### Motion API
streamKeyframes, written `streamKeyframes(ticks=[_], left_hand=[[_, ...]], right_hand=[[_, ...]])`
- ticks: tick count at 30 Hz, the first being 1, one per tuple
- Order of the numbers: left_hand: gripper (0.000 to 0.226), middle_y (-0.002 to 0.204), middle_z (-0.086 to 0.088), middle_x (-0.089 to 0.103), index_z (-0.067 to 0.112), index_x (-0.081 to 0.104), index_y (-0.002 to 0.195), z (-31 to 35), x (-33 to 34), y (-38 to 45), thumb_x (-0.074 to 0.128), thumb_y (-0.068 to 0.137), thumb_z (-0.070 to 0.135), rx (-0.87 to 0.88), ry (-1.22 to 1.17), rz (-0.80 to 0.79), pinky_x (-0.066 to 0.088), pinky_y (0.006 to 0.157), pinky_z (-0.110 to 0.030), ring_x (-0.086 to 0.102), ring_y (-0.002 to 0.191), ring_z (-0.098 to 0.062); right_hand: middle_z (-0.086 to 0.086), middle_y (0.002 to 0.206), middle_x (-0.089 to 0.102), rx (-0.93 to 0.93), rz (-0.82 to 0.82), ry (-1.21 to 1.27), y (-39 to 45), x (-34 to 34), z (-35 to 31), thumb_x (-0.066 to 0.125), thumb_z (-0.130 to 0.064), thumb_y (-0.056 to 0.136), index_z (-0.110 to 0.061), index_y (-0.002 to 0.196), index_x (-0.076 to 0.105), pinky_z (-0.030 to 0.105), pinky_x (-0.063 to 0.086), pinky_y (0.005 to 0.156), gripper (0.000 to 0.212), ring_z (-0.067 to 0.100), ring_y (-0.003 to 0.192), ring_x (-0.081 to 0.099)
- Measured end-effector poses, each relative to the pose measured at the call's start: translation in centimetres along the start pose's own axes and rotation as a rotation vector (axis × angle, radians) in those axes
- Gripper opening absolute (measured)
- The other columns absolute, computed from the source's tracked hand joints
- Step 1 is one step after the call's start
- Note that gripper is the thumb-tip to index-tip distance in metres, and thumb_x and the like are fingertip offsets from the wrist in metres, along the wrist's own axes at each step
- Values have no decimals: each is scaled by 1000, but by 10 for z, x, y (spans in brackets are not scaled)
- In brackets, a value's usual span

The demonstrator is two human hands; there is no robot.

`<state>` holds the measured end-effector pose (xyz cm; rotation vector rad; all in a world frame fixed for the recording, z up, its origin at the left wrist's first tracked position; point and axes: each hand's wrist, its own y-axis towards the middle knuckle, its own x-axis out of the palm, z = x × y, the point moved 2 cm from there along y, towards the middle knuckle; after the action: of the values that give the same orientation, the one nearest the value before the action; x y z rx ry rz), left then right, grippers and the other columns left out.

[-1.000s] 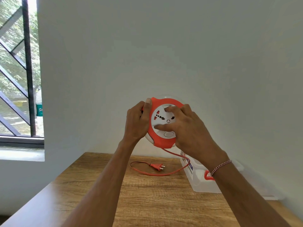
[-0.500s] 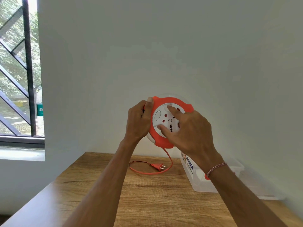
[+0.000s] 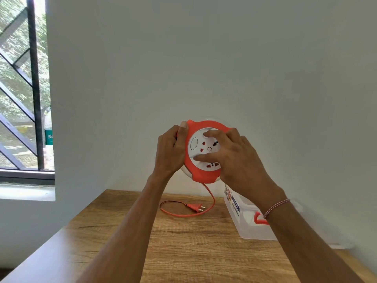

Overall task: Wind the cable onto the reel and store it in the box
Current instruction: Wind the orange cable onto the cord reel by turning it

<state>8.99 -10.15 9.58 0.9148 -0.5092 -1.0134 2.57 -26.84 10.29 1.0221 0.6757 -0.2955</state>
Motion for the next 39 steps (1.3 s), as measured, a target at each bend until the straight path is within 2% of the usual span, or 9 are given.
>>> streamKeyframes(ticks=[4, 8, 13, 18, 22, 25, 27, 32, 39], left_hand=[[57, 80, -9, 74, 1, 67, 90, 1, 1, 0, 36, 100, 48, 12, 12, 2, 62, 66, -48, 71, 67, -23], [58, 79, -9, 74, 1, 67, 89, 3, 1, 0, 36, 100, 49, 15, 2, 7, 62, 64, -47, 72, 66, -21], [62, 71, -16, 68, -1, 61, 81, 4, 1, 0, 36, 101, 51, 37, 7, 7, 56, 59, -51, 66, 62, -30], [55, 72, -9, 70, 4, 64, 82, 3, 3, 0, 37, 103, 46, 51, 7, -16, 58, 58, -41, 68, 61, -21], [53, 69, -3, 68, 7, 62, 78, 1, 3, 0, 37, 103, 46, 45, -15, -8, 54, 54, -28, 66, 59, -15], [55, 77, -4, 72, 5, 66, 87, -1, 1, 1, 35, 100, 48, 19, -33, 5, 59, 60, -29, 70, 64, -17], [54, 81, -2, 74, 5, 68, 92, 0, 0, 1, 35, 99, 48, 11, -33, 15, 62, 63, -30, 72, 68, -18], [55, 78, -8, 73, 2, 67, 89, 1, 1, 0, 36, 102, 46, 31, -27, 13, 61, 63, -41, 71, 66, -21], [54, 80, -5, 74, 4, 68, 91, 3, 2, 0, 37, 100, 47, 32, -21, 10, 63, 64, -36, 72, 68, -18]], right_hand=[[7, 132, 56, 41, 68, -86, -1, 0, 0, 89, -36, 62, -44, 118, 66, 46, 45, 84, 61, 32, 112, 47], [10, 119, 58, 99, 178, -82, -2, 4, 2, 76, -40, 74, -45, 127, 59, 43, 45, 82, 56, 29, 105, 50], [11, 112, 67, 233, 255, 11, -3, 6, -1, 63, -60, 77, -38, 134, 55, 41, 47, 85, 61, 29, 97, 60], [4, 108, 74, 316, 278, 109, -1, 7, 0, 53, -77, 77, -27, 135, 57, 37, 50, 84, 76, 26, 84, 69], [6, 108, 73, 246, 315, 119, 0, 7, 3, 60, -68, 80, -21, 129, 62, 40, 51, 85, 68, 27, 94, 65], [7, 110, 70, 88, 381, 190, 0, 4, 10, 70, -43, 85, -18, 117, 70, 42, 55, 82, 41, 25, 100, 56], [6, 121, 64, -28, 342, 220, 1, 4, 14, 76, -26, 81, -22, 108, 73, 39, 53, 86, 27, 25, 109, 49], [6, 141, 50, -20, 80, 66, 2, 7, 7, 91, -24, 62, -36, 112, 71, 48, 49, 94, 55, 33, 120, 42], [11, 128, 58, 13, 115, -20, 0, 6, 3, 92, -35, 57, -42, 116, 68, 50, 48, 87, 63, 38, 113, 50]])
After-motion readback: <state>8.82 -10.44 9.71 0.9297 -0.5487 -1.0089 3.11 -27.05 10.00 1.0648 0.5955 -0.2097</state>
